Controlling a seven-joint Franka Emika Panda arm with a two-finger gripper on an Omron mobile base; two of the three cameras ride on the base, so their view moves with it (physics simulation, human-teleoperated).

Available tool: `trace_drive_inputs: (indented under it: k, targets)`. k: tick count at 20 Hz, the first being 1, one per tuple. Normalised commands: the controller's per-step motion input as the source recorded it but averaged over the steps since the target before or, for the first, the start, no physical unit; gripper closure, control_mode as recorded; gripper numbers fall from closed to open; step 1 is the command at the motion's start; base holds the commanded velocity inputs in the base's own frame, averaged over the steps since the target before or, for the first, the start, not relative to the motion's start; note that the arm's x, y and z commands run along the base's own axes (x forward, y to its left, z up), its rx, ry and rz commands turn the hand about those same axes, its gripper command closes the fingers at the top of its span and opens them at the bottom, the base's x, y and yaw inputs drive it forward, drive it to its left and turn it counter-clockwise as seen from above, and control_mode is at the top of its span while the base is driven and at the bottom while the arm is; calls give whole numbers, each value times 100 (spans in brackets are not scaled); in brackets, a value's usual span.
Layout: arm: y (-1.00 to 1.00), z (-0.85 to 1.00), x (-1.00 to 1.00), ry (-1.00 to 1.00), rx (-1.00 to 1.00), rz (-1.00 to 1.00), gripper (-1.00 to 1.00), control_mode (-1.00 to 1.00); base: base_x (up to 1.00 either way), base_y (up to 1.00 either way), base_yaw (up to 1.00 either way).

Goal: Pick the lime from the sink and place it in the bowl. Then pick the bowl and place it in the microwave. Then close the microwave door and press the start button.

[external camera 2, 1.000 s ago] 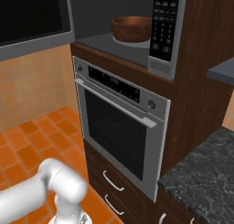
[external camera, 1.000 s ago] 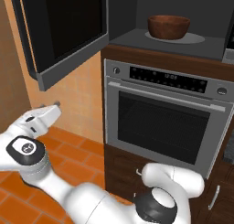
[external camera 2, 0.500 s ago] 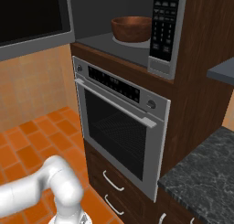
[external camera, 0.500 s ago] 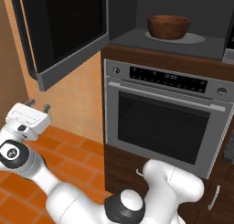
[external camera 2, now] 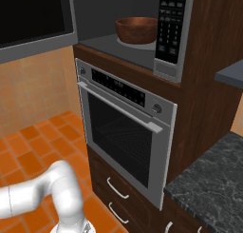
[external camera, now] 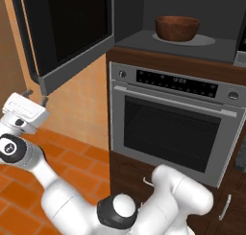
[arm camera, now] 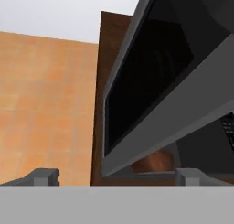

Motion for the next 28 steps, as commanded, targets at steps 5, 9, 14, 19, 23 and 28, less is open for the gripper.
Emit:
trace_drive_inputs:
  k: [5, 9, 14, 19, 23, 28]
  targets:
    - [0, 2, 85, -10, 0, 4, -100, -100, 0, 0, 0]
    - [0, 13, 63, -6, 0, 1, -100, -100, 0, 0, 0]
    - [-10, 54, 10, -10, 0, 0, -100, -100, 0, 0, 0]
    - [-24, 56, 0, -10, 0, 0, -100, -100, 0, 0, 0]
    - [-52, 42, 0, -7, 0, 0, -100, -100, 0, 0, 0]
    - [-83, 26, -6, -5, 2, 4, -100, -100, 0, 0, 0]
